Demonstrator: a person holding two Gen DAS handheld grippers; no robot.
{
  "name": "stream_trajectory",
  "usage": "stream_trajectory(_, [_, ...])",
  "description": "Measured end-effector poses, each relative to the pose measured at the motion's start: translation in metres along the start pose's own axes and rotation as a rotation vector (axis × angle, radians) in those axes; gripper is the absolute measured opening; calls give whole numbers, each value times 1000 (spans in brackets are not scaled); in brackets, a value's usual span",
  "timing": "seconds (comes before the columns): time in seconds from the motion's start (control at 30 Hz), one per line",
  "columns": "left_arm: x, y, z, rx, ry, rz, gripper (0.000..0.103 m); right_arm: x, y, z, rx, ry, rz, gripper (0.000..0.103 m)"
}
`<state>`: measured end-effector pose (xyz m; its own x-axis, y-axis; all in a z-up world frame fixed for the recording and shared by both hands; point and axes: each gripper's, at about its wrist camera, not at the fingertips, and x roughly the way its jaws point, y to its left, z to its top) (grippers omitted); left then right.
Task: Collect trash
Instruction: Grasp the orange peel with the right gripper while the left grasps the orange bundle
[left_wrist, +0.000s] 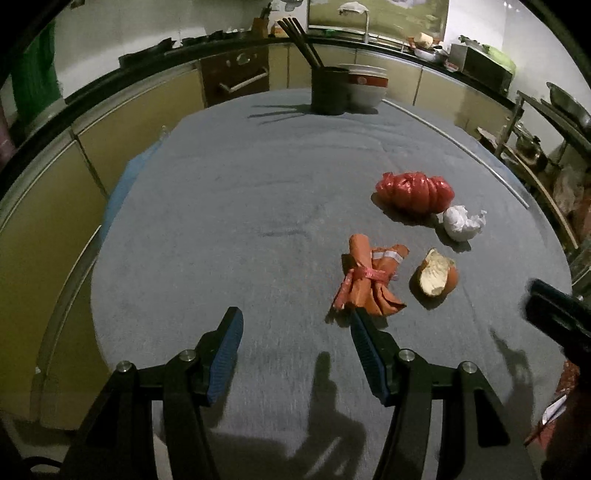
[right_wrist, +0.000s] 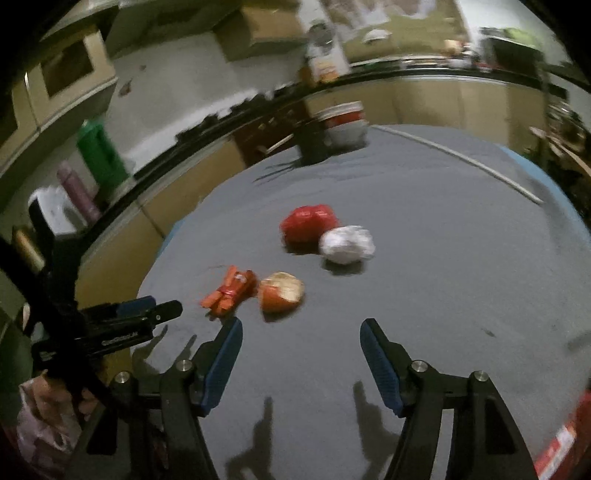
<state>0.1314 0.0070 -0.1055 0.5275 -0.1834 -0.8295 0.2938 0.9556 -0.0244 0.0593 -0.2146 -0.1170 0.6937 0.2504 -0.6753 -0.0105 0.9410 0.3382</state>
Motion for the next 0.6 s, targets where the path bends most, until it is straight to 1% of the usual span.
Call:
stream_trajectory(0.07, [1, 1, 1, 2, -1, -15, 61, 23, 7, 10, -3, 23, 16, 65])
stream_trajectory(0.13, [3, 4, 3, 2, 5, -37, 61, 42, 8, 15, 4, 50, 13, 58])
stream_trajectory(0.27, [10, 9, 10, 0, 20, -72, 62, 83, 4, 23, 33, 120, -5, 57])
stream_trajectory(0.33, [12, 10, 11, -5, 26, -95, 63, 95, 3, 22, 30, 148, -39, 57])
stream_trajectory(0.37, [12, 10, 12, -3, 25, -110, 65, 101, 2, 22, 34, 155, -49, 57])
stream_trajectory(0.43, [13, 6, 14, 7, 24, -133, 69, 102, 3, 22, 19, 132, -47, 57])
stream_trajectory(0.47, [14, 4, 16, 14, 27, -144, 70, 105, 6, 22, 0, 134, -51, 56])
stream_trajectory(0.5, [16, 1, 17, 20, 33, -158, 70, 106, 8, 21, -16, 135, -53, 43])
stream_trajectory(0.6, [23, -9, 21, 36, 52, -183, 70, 105, 9, 19, -55, 120, -45, 29])
